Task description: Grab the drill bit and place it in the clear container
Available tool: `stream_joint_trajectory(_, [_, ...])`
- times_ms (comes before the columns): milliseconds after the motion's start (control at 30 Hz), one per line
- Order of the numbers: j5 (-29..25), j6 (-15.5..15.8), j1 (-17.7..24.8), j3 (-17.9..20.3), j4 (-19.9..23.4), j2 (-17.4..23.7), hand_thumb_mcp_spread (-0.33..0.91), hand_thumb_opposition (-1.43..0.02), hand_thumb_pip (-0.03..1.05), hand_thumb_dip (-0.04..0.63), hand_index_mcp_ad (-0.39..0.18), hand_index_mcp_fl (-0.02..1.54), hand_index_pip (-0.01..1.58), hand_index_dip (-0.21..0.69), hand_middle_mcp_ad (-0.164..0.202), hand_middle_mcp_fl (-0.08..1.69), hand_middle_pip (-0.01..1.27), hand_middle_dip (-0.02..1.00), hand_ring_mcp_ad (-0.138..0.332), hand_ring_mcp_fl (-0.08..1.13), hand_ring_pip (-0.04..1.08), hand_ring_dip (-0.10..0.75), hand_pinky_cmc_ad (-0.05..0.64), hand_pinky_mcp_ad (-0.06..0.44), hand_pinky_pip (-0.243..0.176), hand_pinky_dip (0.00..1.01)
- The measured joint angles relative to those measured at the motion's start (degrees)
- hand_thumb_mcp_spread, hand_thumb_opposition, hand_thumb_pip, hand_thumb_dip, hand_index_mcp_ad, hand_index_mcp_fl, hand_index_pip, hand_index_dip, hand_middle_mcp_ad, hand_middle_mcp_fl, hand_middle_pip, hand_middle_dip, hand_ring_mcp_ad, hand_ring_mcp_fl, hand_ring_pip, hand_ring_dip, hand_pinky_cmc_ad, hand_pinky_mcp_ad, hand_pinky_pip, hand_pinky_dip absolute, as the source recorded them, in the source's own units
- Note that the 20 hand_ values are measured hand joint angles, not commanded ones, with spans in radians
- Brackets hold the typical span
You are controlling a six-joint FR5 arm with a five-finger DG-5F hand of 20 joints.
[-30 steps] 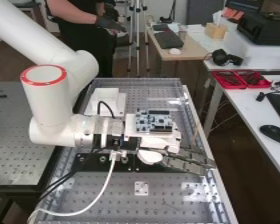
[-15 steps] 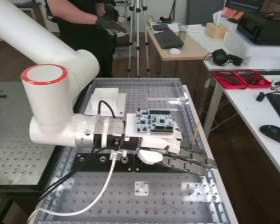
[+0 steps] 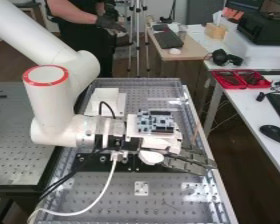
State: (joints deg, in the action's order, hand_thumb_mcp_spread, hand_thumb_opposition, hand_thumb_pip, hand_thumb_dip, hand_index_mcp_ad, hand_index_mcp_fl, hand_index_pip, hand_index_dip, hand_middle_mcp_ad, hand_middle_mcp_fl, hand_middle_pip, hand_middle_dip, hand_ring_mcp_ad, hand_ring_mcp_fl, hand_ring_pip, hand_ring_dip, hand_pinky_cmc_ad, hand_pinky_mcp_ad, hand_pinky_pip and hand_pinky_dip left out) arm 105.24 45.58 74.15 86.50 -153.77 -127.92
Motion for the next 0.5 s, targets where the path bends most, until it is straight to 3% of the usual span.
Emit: stream_joint_trajectory(500, [-0.1,-0.8,0.1,0.2,0.4,0.0,0.63,-0.92,0.47,0.239,-0.202,0.58,1.29,0.187,0.066,0.25,0.14,0.19,0.192,0.06,0.09,0.031,0.344,0.136,-0.051,0.19])
